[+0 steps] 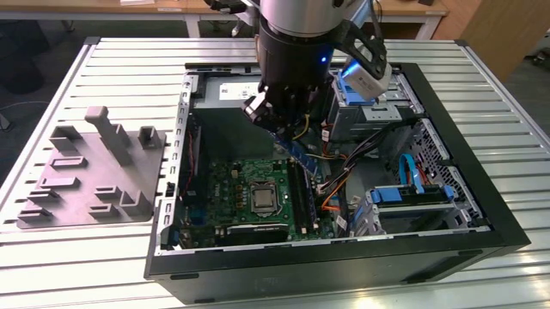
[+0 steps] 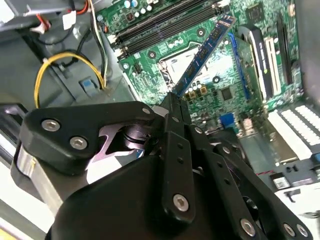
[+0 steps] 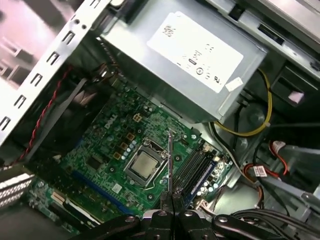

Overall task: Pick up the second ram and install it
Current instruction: 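Insert the second ram into the second slot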

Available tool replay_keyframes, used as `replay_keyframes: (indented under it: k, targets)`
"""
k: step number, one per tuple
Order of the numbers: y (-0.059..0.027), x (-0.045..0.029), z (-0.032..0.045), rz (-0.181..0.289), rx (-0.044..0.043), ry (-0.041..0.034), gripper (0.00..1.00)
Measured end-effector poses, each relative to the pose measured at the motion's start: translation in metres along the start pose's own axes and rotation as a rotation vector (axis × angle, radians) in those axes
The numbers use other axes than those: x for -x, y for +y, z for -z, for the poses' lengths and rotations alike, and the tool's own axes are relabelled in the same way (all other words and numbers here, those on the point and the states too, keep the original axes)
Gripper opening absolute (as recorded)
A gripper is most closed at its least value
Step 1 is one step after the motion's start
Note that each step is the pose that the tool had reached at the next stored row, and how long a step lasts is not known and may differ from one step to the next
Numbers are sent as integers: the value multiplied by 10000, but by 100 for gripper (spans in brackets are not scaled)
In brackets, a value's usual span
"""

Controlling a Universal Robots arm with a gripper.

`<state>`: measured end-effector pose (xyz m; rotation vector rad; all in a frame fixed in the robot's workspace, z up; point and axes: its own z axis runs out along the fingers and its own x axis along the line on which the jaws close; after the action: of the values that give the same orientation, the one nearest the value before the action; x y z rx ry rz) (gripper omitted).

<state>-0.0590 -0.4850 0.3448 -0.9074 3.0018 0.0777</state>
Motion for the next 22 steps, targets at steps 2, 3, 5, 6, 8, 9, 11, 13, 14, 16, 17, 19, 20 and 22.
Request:
replay_keyframes:
  k: [2,3,5,6,8,9,11,13,14,16,17,19,20,22]
  targets:
    - [0,0,-4,-359,-7,-16,12]
    - [0,0,-7,-556,-10,-26,12]
    - [-1,0,-11,-914,-17,-42,12]
    - [-1,0,-13,-1096,-20,-51,12]
    - [-1,0,-17,-1455,-27,-67,12]
    - [-1,0,-20,-1645,-31,-76,12]
    - [-1,0,-24,-2010,-37,-93,12]
    - [-1,-1,-28,-2370,-44,-109,12]
    - [-1,-1,-31,-2548,-47,-118,12]
    - [-2,-1,-34,-2901,-54,-134,12]
    - [-2,-1,-37,-3099,-58,-143,12]
    - [-2,-1,-41,-3457,-65,-159,12]
    - [-2,-1,-43,-3638,-68,-167,12]
    - [-2,-1,-47,-3997,-75,-184,12]
